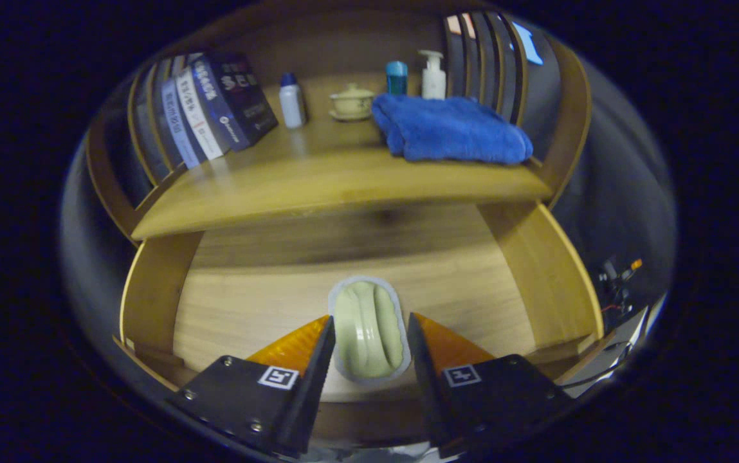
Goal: Pull open the drawer, take out the items inside it, and place them on the countertop above the cabinet.
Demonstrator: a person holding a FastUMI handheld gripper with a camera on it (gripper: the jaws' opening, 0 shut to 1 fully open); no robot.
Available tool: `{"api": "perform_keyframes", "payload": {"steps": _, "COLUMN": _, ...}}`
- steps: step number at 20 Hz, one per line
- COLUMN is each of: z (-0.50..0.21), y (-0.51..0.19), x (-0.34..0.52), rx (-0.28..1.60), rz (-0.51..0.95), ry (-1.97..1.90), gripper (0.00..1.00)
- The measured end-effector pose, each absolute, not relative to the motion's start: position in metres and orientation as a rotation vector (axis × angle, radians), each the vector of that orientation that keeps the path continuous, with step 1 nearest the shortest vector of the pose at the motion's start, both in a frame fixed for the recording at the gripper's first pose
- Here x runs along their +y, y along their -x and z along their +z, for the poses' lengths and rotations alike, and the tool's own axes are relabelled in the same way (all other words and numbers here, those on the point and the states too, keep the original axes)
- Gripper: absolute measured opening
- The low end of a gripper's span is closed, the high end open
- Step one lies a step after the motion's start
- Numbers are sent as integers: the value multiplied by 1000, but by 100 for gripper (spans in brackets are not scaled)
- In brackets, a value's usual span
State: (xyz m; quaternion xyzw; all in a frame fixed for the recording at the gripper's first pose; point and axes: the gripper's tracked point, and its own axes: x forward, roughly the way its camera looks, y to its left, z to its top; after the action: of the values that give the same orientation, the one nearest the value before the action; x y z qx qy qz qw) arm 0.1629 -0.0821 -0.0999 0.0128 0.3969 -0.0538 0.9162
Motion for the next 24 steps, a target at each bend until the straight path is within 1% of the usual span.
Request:
{"api": "perform_keyframes", "payload": {"steps": 2, "z": -115, "y": -164, "x": -77, "rx": 887, "rz": -82, "ry": -100, "gripper": 43}}
{"api": "perform_keyframes", "payload": {"steps": 3, "z": -119, "y": -164, "x": -71, "rx": 902, "rz": -41, "ry": -139, "gripper": 36}}
{"api": "perform_keyframes", "payload": {"steps": 4, "z": -118, "y": -166, "x": -69, "rx": 883, "rz": -12, "ry": -162, "gripper": 22}}
{"api": "perform_keyframes", "payload": {"steps": 5, "z": -110, "y": -165, "x": -69, "rx": 850, "rz": 5, "ry": -172, "gripper": 22}}
{"api": "perform_keyframes", "payload": {"steps": 6, "z": -107, "y": -166, "x": -68, "rx": 821, "rz": 22, "ry": -169, "gripper": 13}}
{"api": "perform_keyframes", "payload": {"steps": 11, "z": -56, "y": -154, "x": -55, "rx": 640, "rz": 108, "ry": -153, "gripper": 13}}
{"api": "perform_keyframes", "payload": {"steps": 15, "z": 10, "y": -144, "x": -43, "rx": 429, "rz": 155, "ry": -103, "gripper": 13}}
{"api": "perform_keyframes", "payload": {"steps": 21, "z": 114, "y": -132, "x": -25, "rx": 140, "rz": 159, "ry": -65, "gripper": 13}}
{"api": "perform_keyframes", "payload": {"steps": 24, "z": 154, "y": -137, "x": -19, "rx": 64, "rz": 151, "ry": -35, "gripper": 13}}
